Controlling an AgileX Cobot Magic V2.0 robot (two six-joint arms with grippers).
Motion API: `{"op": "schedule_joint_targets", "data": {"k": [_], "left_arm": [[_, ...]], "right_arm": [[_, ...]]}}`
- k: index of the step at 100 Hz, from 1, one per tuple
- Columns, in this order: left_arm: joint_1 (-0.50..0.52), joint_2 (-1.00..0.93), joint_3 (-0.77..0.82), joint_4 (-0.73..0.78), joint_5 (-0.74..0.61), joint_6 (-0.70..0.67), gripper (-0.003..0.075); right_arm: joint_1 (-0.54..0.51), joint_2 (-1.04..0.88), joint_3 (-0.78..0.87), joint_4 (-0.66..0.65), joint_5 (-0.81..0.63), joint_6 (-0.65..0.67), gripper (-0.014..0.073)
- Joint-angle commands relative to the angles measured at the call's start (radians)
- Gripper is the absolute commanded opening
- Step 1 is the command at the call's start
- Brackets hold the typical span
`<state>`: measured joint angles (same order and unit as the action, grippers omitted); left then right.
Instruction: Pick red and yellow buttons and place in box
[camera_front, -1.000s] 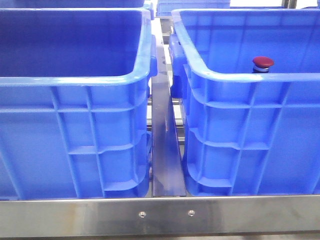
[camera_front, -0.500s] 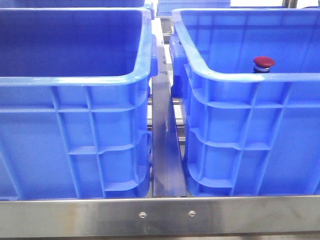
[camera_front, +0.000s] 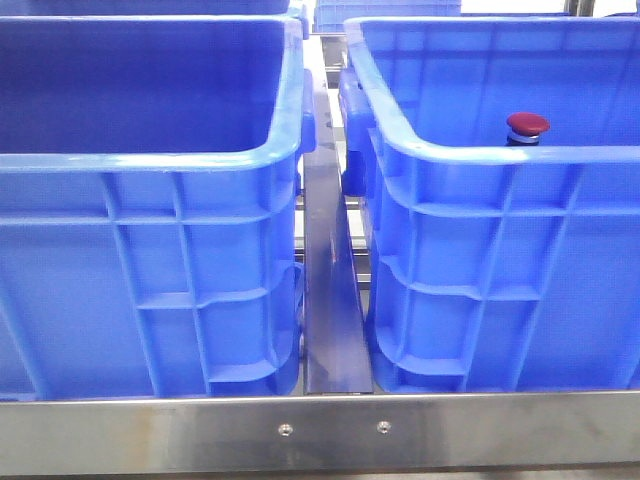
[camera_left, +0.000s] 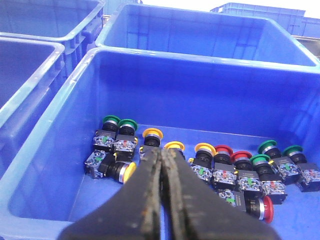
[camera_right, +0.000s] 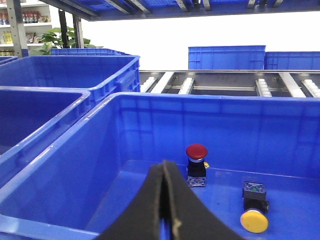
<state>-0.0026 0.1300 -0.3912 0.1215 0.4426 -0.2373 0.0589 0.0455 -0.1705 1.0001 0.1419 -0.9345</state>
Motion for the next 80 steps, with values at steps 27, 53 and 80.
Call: {"op": "schedule_joint_targets", "data": {"k": [27,53,80], "left_arm": [[0.003,0.009,0.018,-0.005,-0.13,-0.007,-0.002],[-0.003,-0.064,0.178,-0.114,-0.274,0.207,-0.002],[-0.031,-0.168,0.401,-0.137,-0.369,0.207,-0.002]], "right_arm": [[0.001,0.009,-0.025,0.008,-0.032,-0.005,-0.0094],[0.001,0.009,-0.025,0.008,-0.026,-0.005,-0.0094],[0.001,0.01,-0.025,0.008,-0.028,-0.005,-0.0094]]}}
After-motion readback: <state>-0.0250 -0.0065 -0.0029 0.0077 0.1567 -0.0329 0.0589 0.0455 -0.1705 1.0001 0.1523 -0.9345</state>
